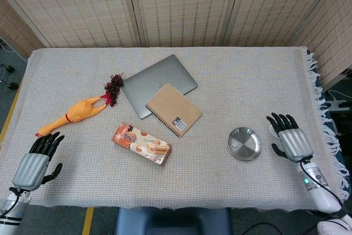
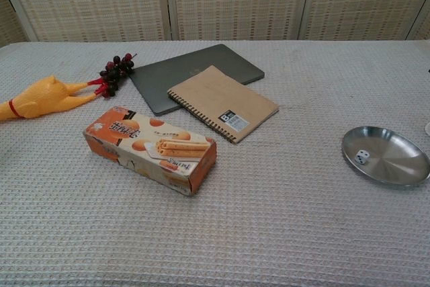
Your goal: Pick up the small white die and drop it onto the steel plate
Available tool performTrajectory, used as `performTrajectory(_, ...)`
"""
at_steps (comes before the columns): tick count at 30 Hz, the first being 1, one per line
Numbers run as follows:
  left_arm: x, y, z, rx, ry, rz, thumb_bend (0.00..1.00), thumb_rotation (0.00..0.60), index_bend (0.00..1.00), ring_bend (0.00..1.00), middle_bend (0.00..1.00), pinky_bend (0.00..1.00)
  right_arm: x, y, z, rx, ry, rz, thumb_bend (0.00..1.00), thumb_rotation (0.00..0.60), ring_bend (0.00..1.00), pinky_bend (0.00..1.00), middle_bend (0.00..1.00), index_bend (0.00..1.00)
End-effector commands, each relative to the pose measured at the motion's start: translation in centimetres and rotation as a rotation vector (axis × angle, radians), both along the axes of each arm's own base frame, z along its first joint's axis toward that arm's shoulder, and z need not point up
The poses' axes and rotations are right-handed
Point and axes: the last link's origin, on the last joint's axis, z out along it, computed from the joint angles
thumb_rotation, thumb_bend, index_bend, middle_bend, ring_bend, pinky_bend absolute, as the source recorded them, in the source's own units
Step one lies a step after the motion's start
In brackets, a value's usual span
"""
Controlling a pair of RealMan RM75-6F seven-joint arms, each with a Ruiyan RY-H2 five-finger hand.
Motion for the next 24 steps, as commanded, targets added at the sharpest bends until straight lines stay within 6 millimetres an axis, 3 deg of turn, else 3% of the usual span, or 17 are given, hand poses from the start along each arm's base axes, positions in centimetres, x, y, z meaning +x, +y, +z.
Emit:
performTrajectory(1, 0.0, 0.1, -0.2, -0.004, 0.004, 0.001, 0.42, 0.6, 0.0, 0.0, 0.0, 0.1, -2.6, -1.0, 2.0, -0.005, 0.049, -0.099, 0.27, 0.6, 0.0, 0.0, 0.0, 0.0)
performTrajectory(8, 0.1, 0.2, -0.4, -0.008, 0.013, 0.002, 0.42, 0.6, 0.0, 0.0, 0.0, 0.1, -5.7, -2.3, 1.2, 0.014, 0.023, -0.221, 0.27, 0.6, 0.0, 0.0, 0.0, 0.0)
performTrajectory(14, -0.1, 0.3, -0.6, -0.014, 0.022, 0.015, 0.42, 0.6, 0.0, 0.0, 0.0, 0.1, -5.6, -4.6, 0.4, 0.002, -0.025, -0.205, 0.27, 0.6, 0.0, 0.0, 0.0, 0.0)
performTrajectory(21, -0.1, 0.3, -0.6, -0.013, 0.021, 0.015, 0.42, 0.6, 0.0, 0.0, 0.0, 0.11, -5.6, -5.3, -0.9, 0.041, -0.026, -0.201, 0.27, 0.6, 0.0, 0.0, 0.0, 0.0)
performTrajectory(24, -0.2, 0.3, -0.7, -0.016, 0.03, 0.016, 0.42, 0.6, 0.0, 0.0, 0.0, 0.11, -5.5, -5.5, -1.1, 0.041, -0.031, -0.193, 0.27, 0.6, 0.01, 0.1, 0.08, 0.15)
